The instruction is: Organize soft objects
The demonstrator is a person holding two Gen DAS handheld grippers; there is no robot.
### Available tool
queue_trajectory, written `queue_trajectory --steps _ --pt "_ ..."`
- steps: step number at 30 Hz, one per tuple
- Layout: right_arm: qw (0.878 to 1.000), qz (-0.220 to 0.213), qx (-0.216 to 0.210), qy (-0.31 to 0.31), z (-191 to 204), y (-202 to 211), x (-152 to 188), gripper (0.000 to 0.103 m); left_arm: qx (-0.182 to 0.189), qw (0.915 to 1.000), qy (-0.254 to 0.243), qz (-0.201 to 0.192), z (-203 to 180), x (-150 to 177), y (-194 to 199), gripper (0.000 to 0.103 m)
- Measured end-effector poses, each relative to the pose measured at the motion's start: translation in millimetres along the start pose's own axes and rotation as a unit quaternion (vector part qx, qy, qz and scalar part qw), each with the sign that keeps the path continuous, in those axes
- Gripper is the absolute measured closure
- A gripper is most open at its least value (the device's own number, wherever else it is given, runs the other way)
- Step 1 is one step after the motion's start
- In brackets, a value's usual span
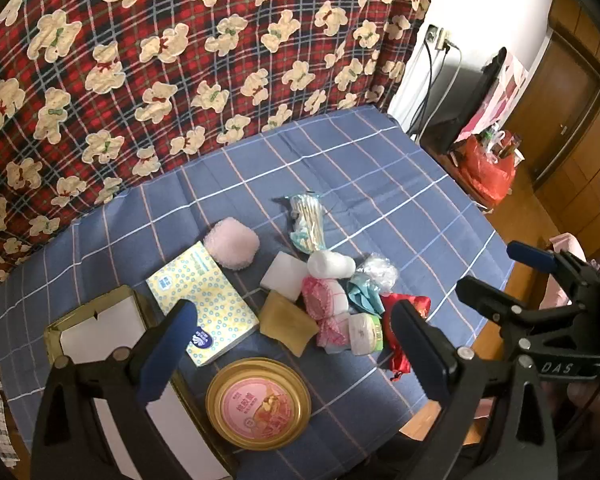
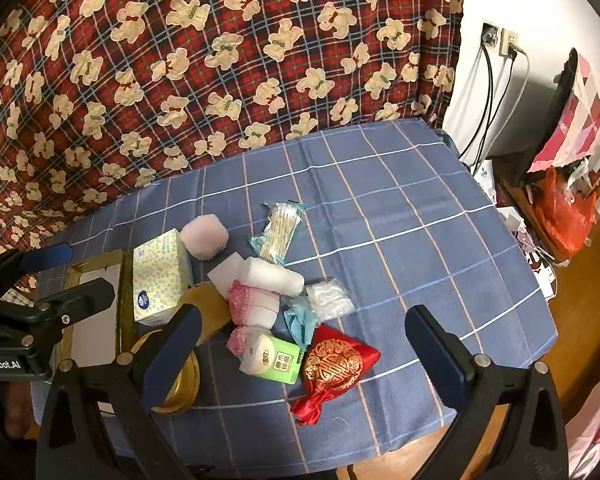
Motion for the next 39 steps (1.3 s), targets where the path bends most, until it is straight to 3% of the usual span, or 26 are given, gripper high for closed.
queue_trajectory --steps 39 --pt "1.000 0.010 -0.001 -0.007 -8.4 -3.0 1.9 0.001 -0.002 1.0000 -0.006 0.006 -6.7 0.8 -6.1 0.004"
Point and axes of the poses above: each gripper's, at about its wrist camera, not at the fingertips, and y roughly against the way its jaws point, z to its left, x to its underside, the point moved 6 cm from there along -y, roughly the way its jaws point, and after that the axes turned 2 degrees about z, right-handed, at the moved point
